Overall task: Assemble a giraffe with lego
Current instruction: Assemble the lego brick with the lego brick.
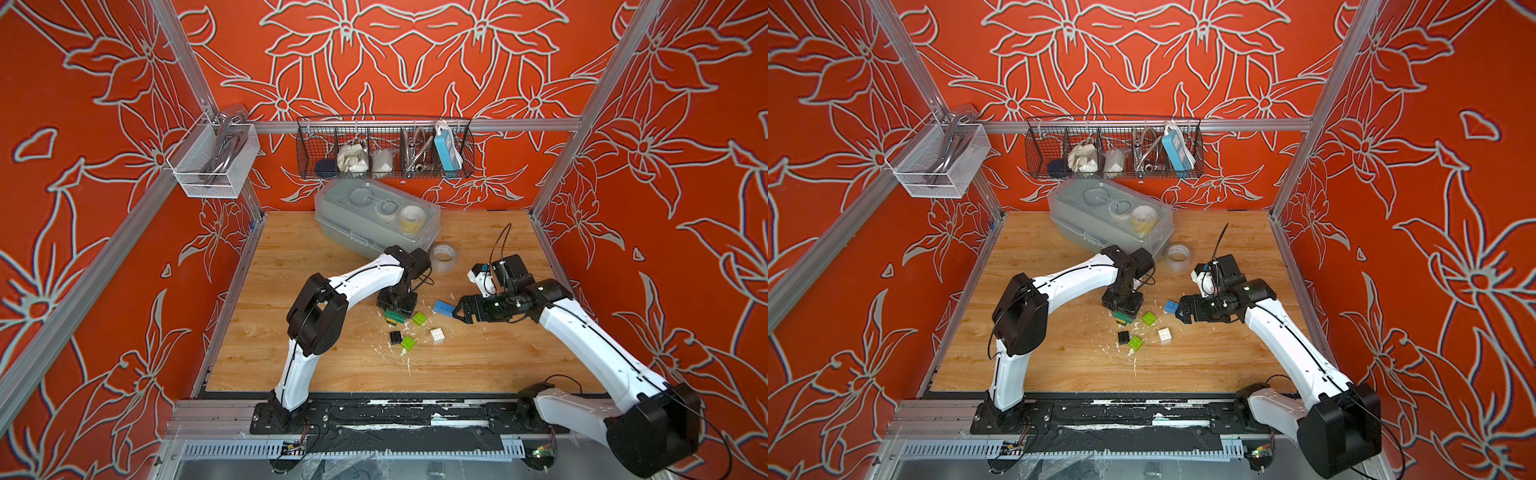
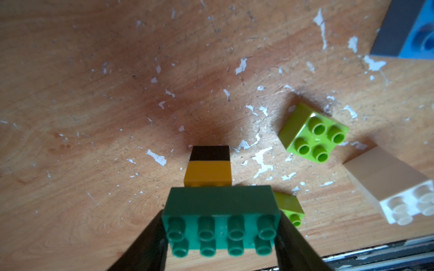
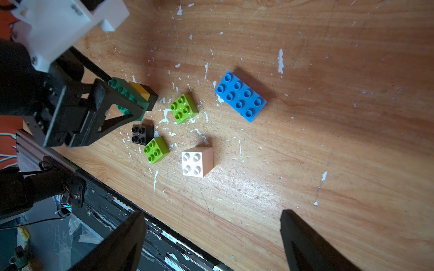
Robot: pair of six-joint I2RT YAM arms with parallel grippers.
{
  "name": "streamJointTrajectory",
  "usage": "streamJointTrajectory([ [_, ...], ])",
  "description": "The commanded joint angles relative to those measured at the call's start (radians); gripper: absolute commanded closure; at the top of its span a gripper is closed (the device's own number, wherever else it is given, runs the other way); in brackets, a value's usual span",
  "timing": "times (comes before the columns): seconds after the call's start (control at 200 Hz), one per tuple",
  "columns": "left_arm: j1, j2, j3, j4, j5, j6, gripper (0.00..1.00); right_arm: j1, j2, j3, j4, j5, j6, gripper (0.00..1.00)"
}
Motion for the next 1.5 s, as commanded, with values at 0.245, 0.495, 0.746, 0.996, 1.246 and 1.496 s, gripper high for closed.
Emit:
streamJointTrajectory([
  [0.245, -0.006, 0.014, 0.048, -0.058, -0.024, -0.062, 0.37, -0.014, -0.005, -0.002, 0.013, -0.022, 0.001, 0.06],
  [0.495, -0.011, 0.02, 0.059, -0.06, -0.022, -0.07, 0.36, -0.018, -0.007, -0.004, 0.016, -0.022, 0.001, 0.06],
  [0.746, -0.018, 0.047, 0.069, -0.049, -0.004, -0.061, 0.36, -0.025, -0.003, -0.004, 0.017, -0.027, -0.001, 0.06],
  [0.996, -0.023, 0.069, 0.074, -0.045, -0.003, -0.053, 0.36, -0.03, -0.003, -0.006, 0.018, -0.028, -0.001, 0.06],
  [1.246, -0.025, 0.092, 0.071, -0.056, -0.016, -0.065, 0.36, -0.034, 0.001, -0.006, 0.02, -0.03, -0.002, 0.06],
  [1.496, -0.032, 0.103, 0.044, -0.032, -0.013, -0.091, 0.37, -0.039, 0.003, -0.007, 0.023, -0.036, -0.004, 0.06],
])
